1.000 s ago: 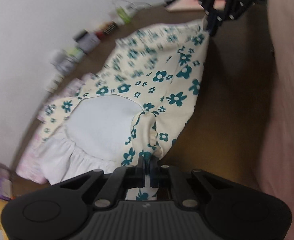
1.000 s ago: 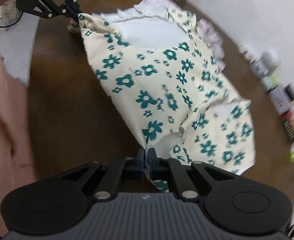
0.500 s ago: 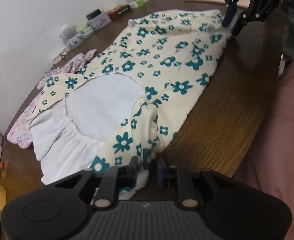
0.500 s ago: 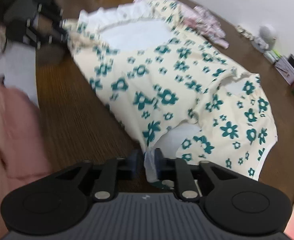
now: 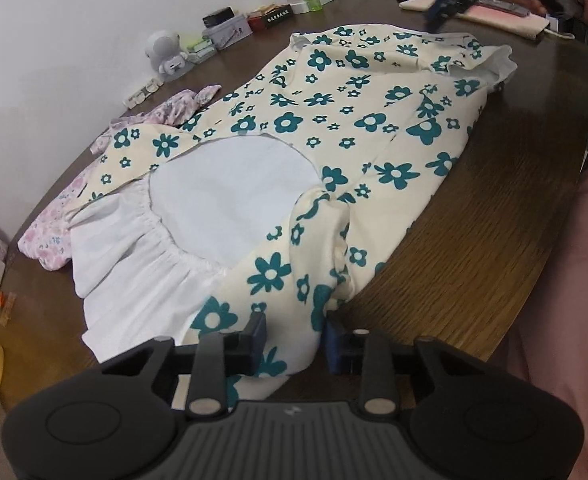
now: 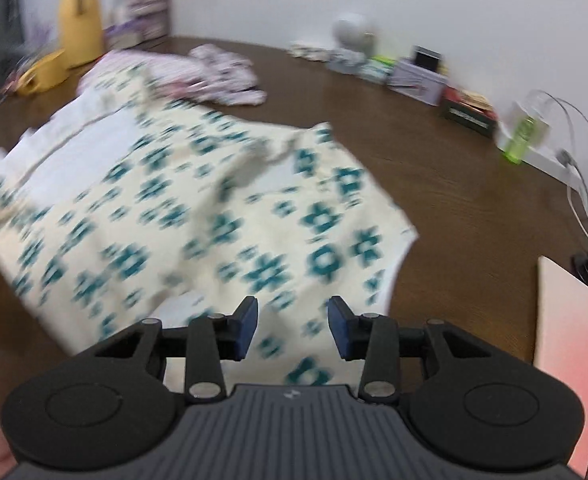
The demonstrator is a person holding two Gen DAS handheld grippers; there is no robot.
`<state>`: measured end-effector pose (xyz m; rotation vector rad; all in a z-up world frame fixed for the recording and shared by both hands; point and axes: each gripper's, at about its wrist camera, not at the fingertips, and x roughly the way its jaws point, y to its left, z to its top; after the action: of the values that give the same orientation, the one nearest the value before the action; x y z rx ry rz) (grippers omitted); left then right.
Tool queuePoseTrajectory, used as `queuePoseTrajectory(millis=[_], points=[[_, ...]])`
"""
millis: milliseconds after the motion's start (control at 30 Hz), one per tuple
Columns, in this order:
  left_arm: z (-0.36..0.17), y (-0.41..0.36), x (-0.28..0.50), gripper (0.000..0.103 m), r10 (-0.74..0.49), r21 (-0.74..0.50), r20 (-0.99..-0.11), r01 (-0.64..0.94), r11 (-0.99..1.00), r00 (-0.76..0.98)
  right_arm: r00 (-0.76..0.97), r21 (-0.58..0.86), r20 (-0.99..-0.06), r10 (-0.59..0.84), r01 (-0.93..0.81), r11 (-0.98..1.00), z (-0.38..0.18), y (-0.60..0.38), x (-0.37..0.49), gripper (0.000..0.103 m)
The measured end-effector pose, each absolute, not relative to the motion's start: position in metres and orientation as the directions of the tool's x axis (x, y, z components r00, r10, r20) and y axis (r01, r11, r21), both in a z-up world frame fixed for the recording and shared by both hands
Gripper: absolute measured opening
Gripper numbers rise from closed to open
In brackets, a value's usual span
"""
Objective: Fold clothes
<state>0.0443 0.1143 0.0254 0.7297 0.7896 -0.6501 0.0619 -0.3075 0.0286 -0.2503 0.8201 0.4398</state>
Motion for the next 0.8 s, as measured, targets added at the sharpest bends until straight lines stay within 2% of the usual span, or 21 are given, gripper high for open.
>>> queuePoseTrajectory(millis=[133, 300, 333, 533, 600, 633, 667, 800], points=[[0.039, 0.121, 0.046, 0.033, -0.263, 0.307, -0.79, 0.728, 0.612, 0.554, 0.618, -0.013, -0.725, 0.303, -0.453, 0.892, 0.039, -0.305, 0.098, 0.039], [0.074, 0.139, 0.06, 0.058, -0.332, 0.229, -0.713, 0.652, 0.723, 0.618, 0.596, -0.045, -0.747, 0.296, -0.489, 0.871, 0.036, -0.267, 0.148, 0.043], [0.079, 0.142, 0.065, 0.059, -0.336, 0.215, -0.699, 0.635, 0.742, 0.631, 0.589, -0.052, -0.754, 0.289, -0.493, 0.868, 0.032, -0.262, 0.159, 0.044], [0.065, 0.147, 0.103, 0.058, -0.258, 0.226, -0.727, 0.576, 0.785, 0.636, 0.563, -0.065, -0.779, 0.276, -0.511, 0.857, 0.012, -0.241, 0.202, 0.043], [0.052, 0.146, 0.112, 0.046, -0.238, 0.216, -0.758, 0.579, 0.786, 0.607, 0.556, -0.084, -0.79, 0.258, -0.516, 0.853, 0.006, -0.238, 0.207, 0.033], [0.047, 0.145, 0.116, 0.045, -0.23, 0.211, -0.772, 0.581, 0.786, 0.593, 0.556, -0.101, -0.795, 0.24, -0.513, 0.852, 0.004, -0.239, 0.209, 0.024], [0.043, 0.146, 0.117, 0.045, -0.227, 0.209, -0.778, 0.581, 0.787, 0.586, 0.556, -0.105, -0.798, 0.233, -0.509, 0.855, 0.002, -0.241, 0.21, 0.022], [0.034, 0.151, 0.124, 0.045, -0.223, 0.196, -0.784, 0.573, 0.796, 0.579, 0.564, -0.056, -0.782, 0.266, -0.488, 0.871, 0.008, -0.253, 0.212, 0.024]])
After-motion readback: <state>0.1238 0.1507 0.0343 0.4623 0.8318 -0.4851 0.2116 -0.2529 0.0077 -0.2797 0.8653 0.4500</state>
